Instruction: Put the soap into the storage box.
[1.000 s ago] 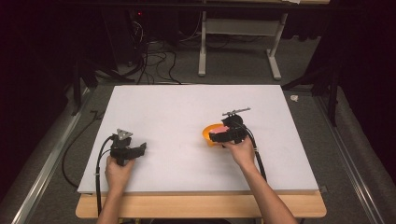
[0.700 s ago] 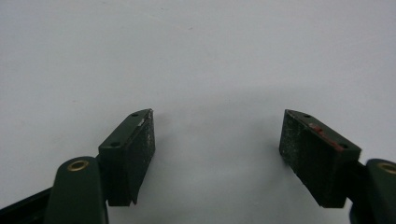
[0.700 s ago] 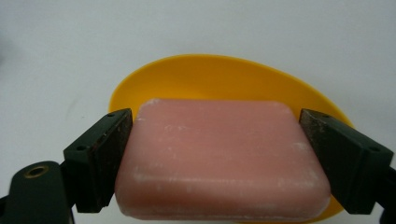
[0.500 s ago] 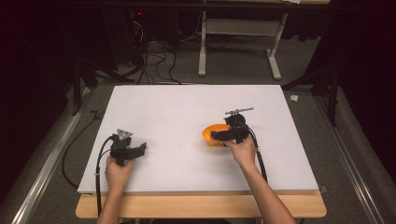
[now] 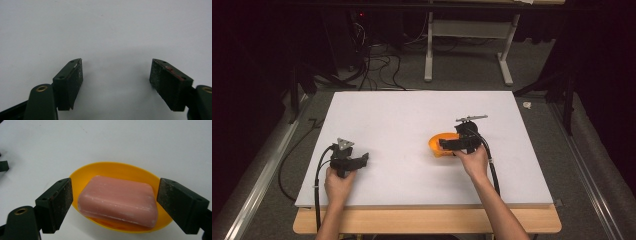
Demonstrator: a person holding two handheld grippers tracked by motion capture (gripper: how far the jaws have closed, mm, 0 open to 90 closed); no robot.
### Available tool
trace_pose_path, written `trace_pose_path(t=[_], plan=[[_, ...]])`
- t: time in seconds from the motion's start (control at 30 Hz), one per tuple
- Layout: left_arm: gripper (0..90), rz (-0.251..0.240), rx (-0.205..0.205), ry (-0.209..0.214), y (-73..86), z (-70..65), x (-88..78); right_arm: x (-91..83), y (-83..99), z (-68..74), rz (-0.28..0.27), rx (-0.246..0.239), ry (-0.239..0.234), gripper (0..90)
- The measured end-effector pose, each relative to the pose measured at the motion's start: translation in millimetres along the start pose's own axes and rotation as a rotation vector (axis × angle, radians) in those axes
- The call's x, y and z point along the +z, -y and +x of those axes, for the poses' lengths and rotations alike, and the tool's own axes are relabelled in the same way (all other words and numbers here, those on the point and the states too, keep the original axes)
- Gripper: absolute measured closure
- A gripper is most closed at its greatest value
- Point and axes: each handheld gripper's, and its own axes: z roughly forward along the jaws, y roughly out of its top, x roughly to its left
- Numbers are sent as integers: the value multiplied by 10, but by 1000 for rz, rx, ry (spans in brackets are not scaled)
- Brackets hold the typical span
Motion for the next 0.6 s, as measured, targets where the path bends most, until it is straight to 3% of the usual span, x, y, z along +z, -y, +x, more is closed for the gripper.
trace_pose_path(t=[0.6], plan=[[271,0,-1,0,-1,1,0,-332,22,-141,-116,-29,-7,177]])
